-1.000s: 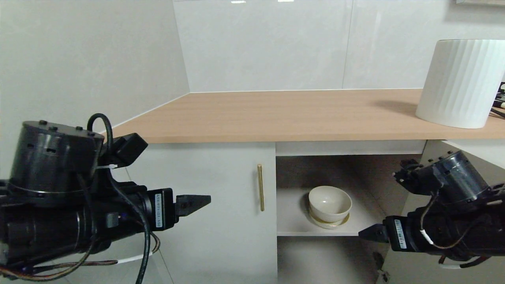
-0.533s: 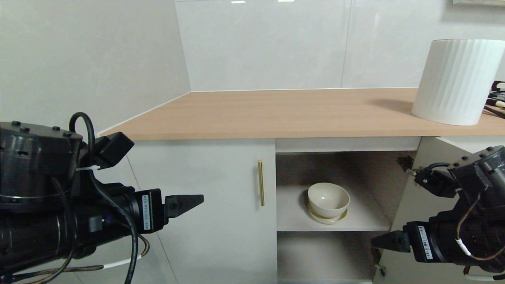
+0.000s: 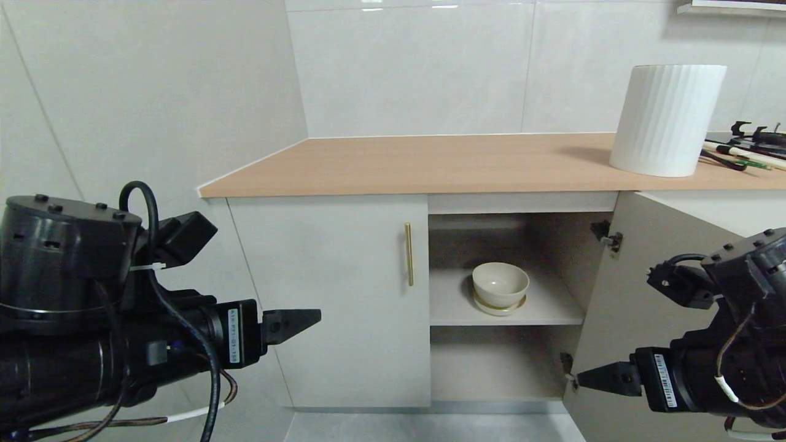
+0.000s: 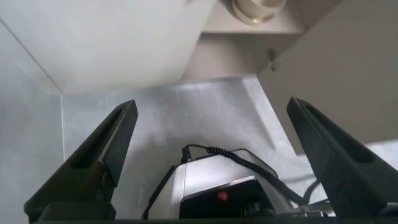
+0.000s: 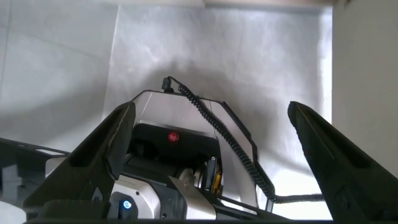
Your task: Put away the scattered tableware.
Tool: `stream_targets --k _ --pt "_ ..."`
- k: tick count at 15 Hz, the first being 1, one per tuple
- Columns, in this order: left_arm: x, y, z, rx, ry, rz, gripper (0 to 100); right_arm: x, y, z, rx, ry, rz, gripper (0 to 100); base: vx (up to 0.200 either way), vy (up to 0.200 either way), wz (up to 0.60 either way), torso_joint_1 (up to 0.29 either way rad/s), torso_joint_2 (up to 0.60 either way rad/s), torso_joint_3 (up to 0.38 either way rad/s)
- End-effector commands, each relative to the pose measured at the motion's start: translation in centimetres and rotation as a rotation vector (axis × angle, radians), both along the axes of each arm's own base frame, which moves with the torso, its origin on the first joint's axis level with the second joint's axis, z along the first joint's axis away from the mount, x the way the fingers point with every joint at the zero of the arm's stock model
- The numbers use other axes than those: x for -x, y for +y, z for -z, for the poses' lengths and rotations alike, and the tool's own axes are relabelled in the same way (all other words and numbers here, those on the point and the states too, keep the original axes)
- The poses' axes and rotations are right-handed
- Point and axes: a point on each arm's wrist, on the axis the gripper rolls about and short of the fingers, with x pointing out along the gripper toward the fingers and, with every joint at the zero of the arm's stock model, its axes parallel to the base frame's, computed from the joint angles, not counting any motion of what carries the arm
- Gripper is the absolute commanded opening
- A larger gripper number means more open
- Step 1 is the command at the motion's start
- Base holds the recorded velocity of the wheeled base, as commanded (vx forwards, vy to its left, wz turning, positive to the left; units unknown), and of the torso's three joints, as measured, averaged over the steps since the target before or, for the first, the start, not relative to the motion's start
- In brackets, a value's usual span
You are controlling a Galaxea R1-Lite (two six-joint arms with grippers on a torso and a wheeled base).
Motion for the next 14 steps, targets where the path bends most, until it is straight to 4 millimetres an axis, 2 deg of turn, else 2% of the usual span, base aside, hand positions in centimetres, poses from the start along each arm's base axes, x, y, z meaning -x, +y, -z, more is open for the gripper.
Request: stream_targets --k 1,8,14 --pt "-0.1 -0.1 0.1 -0.003 0.005 0.000 100 -0.1 0.1 0.1 0.003 0.006 -0.001 100 -0.200 0.000 0.00 0.002 0.00 0.007" --pt "-0.1 -0.1 0.2 -0.004 0.008 0.003 100 0.1 0.0 0.2 0.010 0.014 0.000 100 -0.200 0.000 0.00 0.002 0.01 0.003" --pt "0.0 -0.1 0.2 -0.005 0.007 0.003 100 1.1 -0.7 -0.3 0.012 0.015 0.004 100 0.000 0.000 0.00 0.000 0.00 0.000"
